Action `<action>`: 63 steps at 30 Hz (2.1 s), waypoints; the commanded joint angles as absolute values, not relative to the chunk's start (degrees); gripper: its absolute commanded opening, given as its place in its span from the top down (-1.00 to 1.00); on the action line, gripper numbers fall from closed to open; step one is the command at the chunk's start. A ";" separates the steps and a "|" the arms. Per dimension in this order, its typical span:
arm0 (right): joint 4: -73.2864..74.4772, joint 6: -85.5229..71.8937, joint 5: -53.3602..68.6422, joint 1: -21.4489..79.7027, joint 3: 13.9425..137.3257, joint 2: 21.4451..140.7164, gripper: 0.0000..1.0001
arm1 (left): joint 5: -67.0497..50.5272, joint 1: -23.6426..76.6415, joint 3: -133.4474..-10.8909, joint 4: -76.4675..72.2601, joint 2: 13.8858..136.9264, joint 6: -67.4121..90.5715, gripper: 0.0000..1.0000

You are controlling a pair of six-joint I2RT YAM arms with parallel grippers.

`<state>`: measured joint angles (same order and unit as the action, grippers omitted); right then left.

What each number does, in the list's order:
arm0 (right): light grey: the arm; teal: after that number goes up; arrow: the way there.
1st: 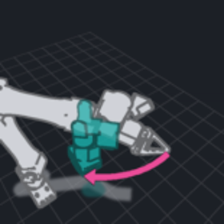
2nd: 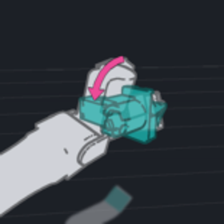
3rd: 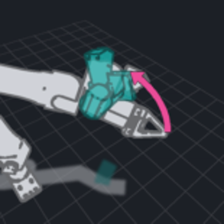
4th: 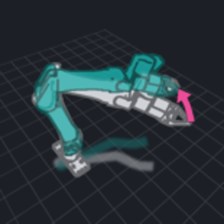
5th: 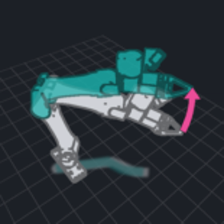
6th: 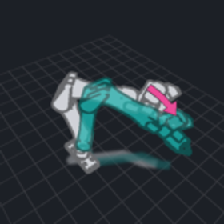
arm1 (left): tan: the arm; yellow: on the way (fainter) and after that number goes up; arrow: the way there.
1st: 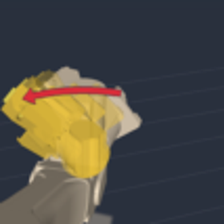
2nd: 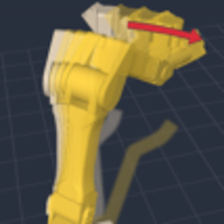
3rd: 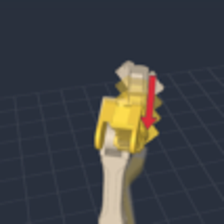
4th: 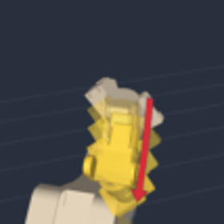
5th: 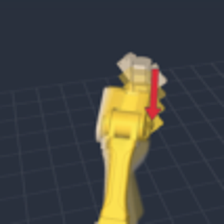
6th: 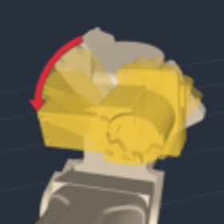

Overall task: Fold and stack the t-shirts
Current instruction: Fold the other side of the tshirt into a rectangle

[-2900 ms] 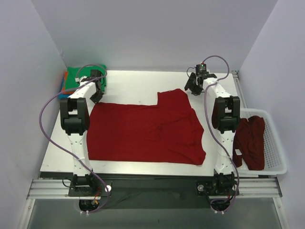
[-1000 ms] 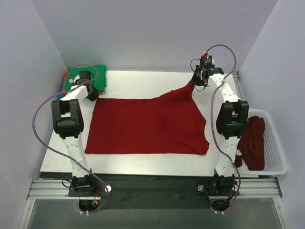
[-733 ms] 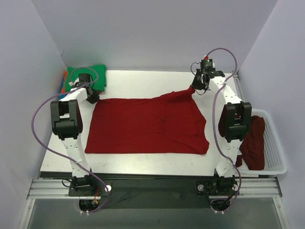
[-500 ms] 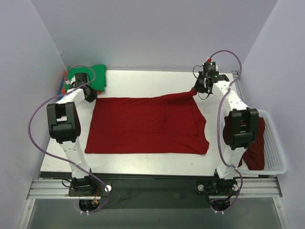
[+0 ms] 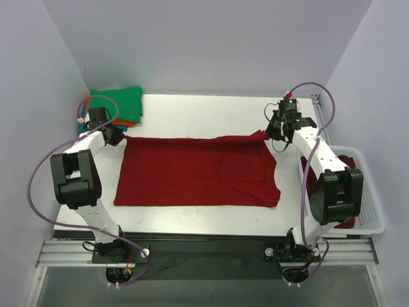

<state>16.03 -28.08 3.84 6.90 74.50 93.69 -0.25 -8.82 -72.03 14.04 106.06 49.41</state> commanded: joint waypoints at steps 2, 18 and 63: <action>16.17 -29.88 2.64 7.03 70.06 87.03 1.00 | -2.55 -10.46 -67.08 9.49 98.27 49.92 1.00; 17.22 -30.85 2.11 7.03 57.22 75.85 1.00 | -3.78 -12.92 -54.14 7.82 86.93 49.83 1.00; 16.43 -31.82 1.32 8.79 43.07 68.20 1.00 | 1.14 -13.53 -43.68 13.10 78.40 51.68 1.00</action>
